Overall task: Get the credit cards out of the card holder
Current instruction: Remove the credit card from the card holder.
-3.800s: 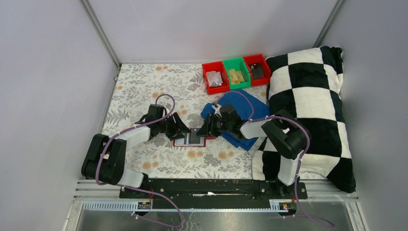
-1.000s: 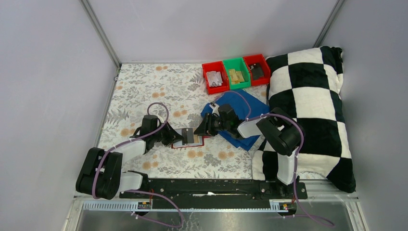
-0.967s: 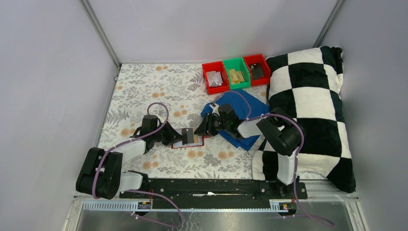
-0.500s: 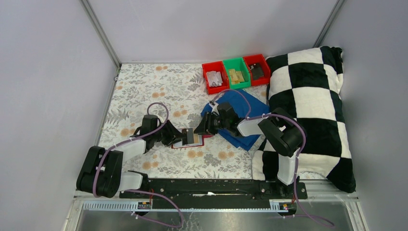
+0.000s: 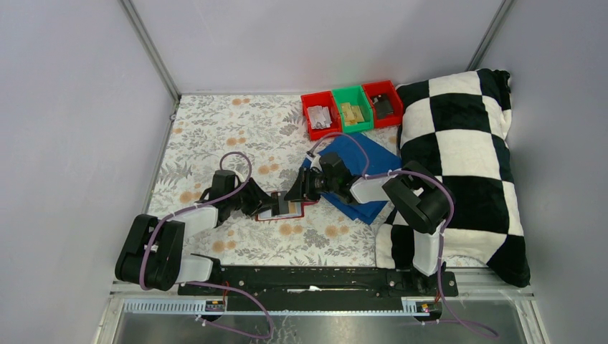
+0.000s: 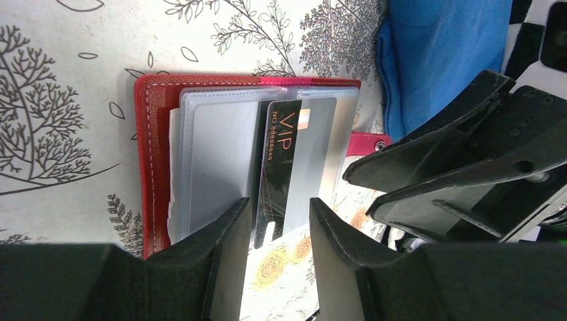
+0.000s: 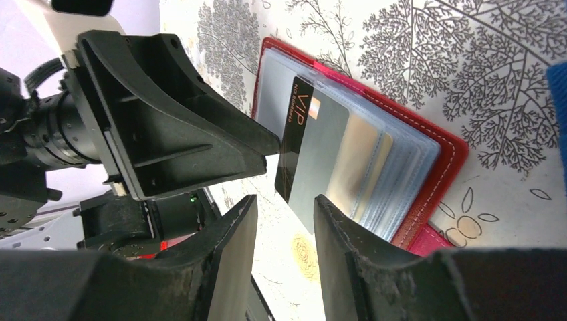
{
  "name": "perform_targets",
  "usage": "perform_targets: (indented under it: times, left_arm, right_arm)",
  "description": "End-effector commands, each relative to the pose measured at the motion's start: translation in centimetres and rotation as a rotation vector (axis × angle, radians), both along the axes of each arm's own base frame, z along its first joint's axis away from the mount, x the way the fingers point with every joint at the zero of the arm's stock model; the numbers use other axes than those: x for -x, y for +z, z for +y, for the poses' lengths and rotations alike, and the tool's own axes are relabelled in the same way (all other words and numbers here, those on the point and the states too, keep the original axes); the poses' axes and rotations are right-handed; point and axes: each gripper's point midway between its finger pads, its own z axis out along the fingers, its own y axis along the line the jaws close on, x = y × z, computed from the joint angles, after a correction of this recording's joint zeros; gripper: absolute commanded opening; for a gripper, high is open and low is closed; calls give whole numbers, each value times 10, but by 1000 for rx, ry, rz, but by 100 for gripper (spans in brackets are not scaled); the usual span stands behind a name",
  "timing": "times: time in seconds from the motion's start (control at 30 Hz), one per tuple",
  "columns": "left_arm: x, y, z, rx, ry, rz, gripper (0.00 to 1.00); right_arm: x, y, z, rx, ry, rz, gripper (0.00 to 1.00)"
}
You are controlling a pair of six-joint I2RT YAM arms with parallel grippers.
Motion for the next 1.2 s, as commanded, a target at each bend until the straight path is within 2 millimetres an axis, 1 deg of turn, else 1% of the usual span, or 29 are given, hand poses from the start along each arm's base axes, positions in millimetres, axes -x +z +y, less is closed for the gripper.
perform_targets:
  times: [0.0, 0.13, 0.2, 0.3, 0.5, 0.67, 0.8, 0.9, 0.97, 1.07, 1.17]
  left_arm:
    - [-9, 1, 5, -25, 19, -28, 43]
    - [-7, -5, 7, -33, 22, -16, 43]
    - [-7, -7, 8, -38, 24, -12, 44]
    - [-7, -9, 9, -50, 24, -13, 47]
    - [-5, -13, 9, -51, 19, -5, 49]
    - [-7, -11, 5, -20, 11, -19, 49]
    - [-8, -14, 9, -51, 23, -14, 49]
    - [-14, -11, 17, -102, 47, -35, 49]
    - [-20, -5, 21, -127, 62, -60, 50]
    - [-30, 1, 22, -154, 57, -86, 56]
    - [-40, -1, 21, -166, 42, -83, 57]
  right_arm:
    - [-1, -11, 4, 41, -7, 3, 44]
    - [-1, -40, -10, 158, -44, 34, 43]
    - [0, -50, -15, 196, -55, 45, 43]
    - [1, -61, -18, 223, -53, 64, 43]
    - [1, -65, -16, 222, -51, 76, 42]
    - [3, -67, -15, 214, -47, 85, 42]
    - [5, -68, -14, 205, -40, 92, 42]
    - [5, -67, -13, 198, -35, 94, 42]
    - [5, -66, -12, 193, -35, 93, 42]
    - [5, -66, -12, 189, -34, 92, 42]
    - [5, -65, -11, 185, -32, 93, 42]
